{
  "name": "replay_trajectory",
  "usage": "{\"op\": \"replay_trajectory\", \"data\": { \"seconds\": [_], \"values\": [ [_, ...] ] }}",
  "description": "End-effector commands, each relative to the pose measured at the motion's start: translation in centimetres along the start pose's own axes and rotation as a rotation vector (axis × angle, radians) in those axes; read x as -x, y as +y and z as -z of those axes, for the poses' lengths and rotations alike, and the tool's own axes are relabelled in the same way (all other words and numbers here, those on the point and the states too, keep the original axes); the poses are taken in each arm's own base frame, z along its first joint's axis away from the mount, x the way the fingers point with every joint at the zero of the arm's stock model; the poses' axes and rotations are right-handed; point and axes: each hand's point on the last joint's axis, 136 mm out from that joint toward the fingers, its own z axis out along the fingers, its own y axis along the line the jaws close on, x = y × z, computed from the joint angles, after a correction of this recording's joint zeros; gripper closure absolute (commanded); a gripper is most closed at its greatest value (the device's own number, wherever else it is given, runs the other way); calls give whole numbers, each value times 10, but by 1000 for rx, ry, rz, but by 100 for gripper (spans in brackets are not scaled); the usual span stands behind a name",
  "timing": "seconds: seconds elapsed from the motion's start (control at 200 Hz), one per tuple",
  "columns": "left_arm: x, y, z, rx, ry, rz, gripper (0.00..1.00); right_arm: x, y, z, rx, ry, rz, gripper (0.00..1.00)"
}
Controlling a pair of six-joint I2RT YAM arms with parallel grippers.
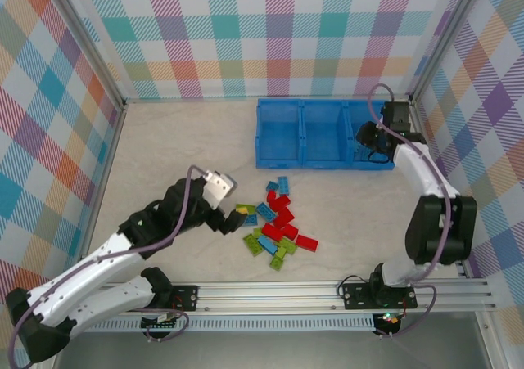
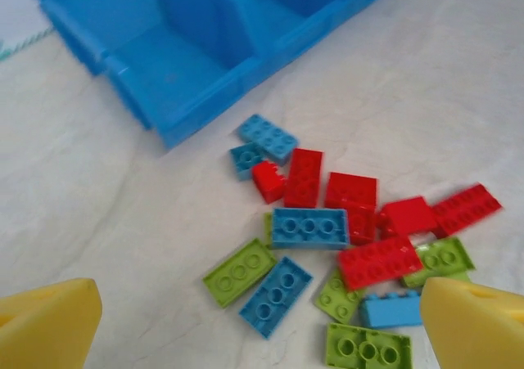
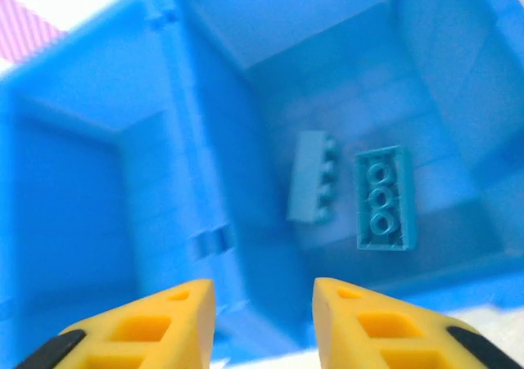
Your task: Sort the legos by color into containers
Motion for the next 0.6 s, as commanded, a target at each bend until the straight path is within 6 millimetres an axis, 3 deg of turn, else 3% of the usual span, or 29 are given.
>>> {"op": "replay_trajectory", "data": {
  "seconds": [0.0, 0.075, 0.17, 0.33, 0.455, 0.595],
  "values": [
    [11, 32, 4, 163, 93, 222, 0, -26, 47, 40, 250, 45, -6, 56],
    [11, 39, 0, 232, 170, 366, 0, -61, 72, 67, 341, 109, 49, 52],
    [3, 36, -18, 259, 209, 589, 2, -119, 101, 98, 420, 223, 184, 45],
    [-25, 20, -62, 274, 272, 971, 6, -204, 107, 131, 446, 432, 282, 39],
    [-50, 25, -89, 362, 355, 945, 6, -252, 97, 143, 422, 556, 317, 34],
    [-82, 30, -115, 444, 503, 857, 6, -272, 90, 145, 411, 605, 332, 28]
  ]
}}
